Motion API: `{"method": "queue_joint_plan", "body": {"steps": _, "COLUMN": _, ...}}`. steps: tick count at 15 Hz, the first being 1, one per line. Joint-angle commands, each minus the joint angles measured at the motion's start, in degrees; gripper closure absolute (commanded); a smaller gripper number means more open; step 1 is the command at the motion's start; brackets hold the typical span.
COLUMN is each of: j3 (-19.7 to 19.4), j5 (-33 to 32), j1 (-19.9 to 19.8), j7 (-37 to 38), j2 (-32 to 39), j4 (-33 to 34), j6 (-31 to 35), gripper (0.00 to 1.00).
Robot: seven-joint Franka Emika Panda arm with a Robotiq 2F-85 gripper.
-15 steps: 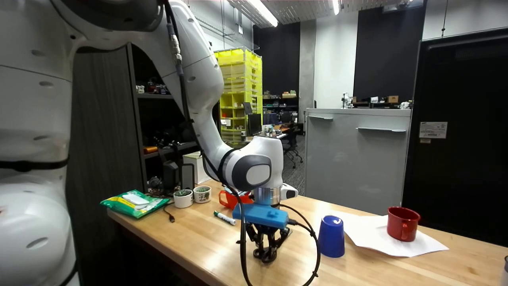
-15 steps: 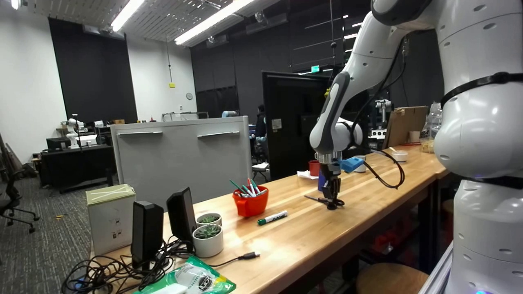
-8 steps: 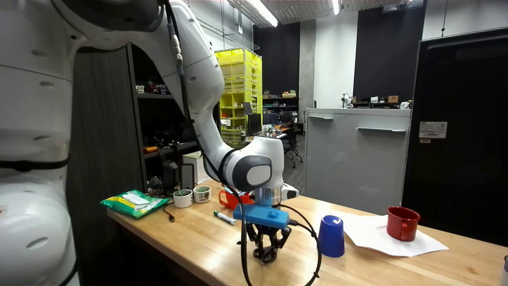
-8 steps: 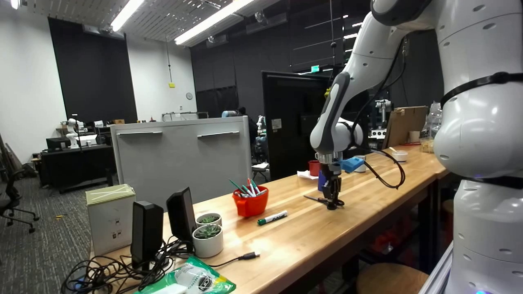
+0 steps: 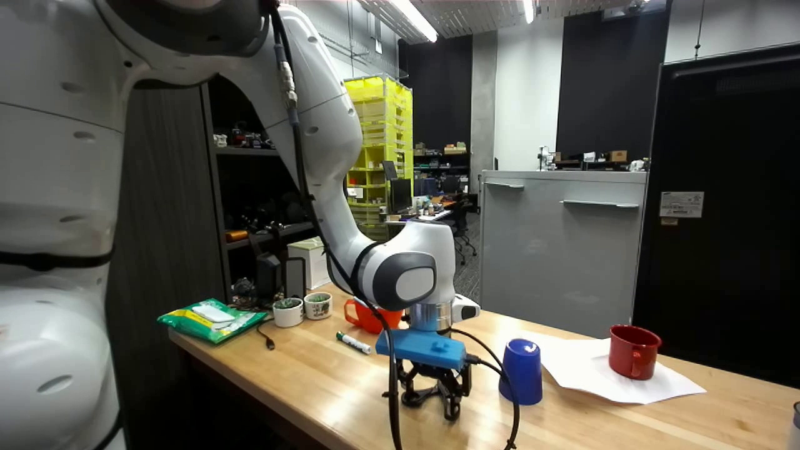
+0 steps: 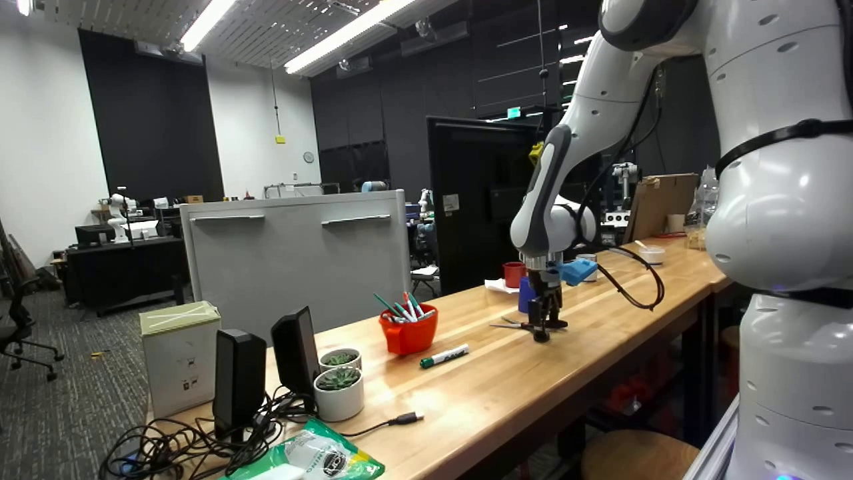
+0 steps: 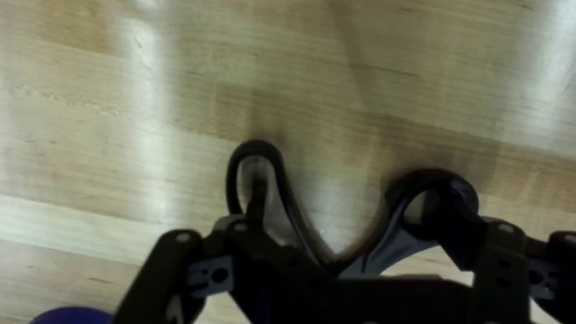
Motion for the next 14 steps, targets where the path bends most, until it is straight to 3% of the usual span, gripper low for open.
{"method": "queue_joint_plan", "body": {"steps": 1, "j3": 0.4, "j5": -1.0, "j1": 0.1, "j7": 0.8, "j2": 2.1, "j4": -0.6, "j6": 1.4, "gripper": 0.0}}
{"method": "queue_joint_plan", "body": {"steps": 4, "j3": 0.4, "j5": -1.2, "j1": 0.0, "j7": 0.9, "j2": 2.2, "j4": -0.6, "j6": 1.5, "gripper": 0.0}}
{"method": "queue_joint_plan", "body": {"steps": 6, "j3": 0.4, "j5": -1.4, "j1": 0.0, "j7": 0.8, "j2": 2.2, "j4": -0.6, "j6": 1.7, "gripper": 0.26}}
{"method": "queue_joint_plan", "body": {"steps": 9, "j3": 0.7, "j5": -1.5, "j1": 0.3, "j7": 0.7, "j2": 1.5, "j4": -0.9, "j6": 1.4, "gripper": 0.39}}
{"method": "queue_joint_plan", "body": {"steps": 14, "j3": 1.0, "j5": -1.5, "j1": 1.0, "j7": 0.7, "j2": 0.4, "j4": -1.4, "j6": 0.2, "gripper": 0.71}}
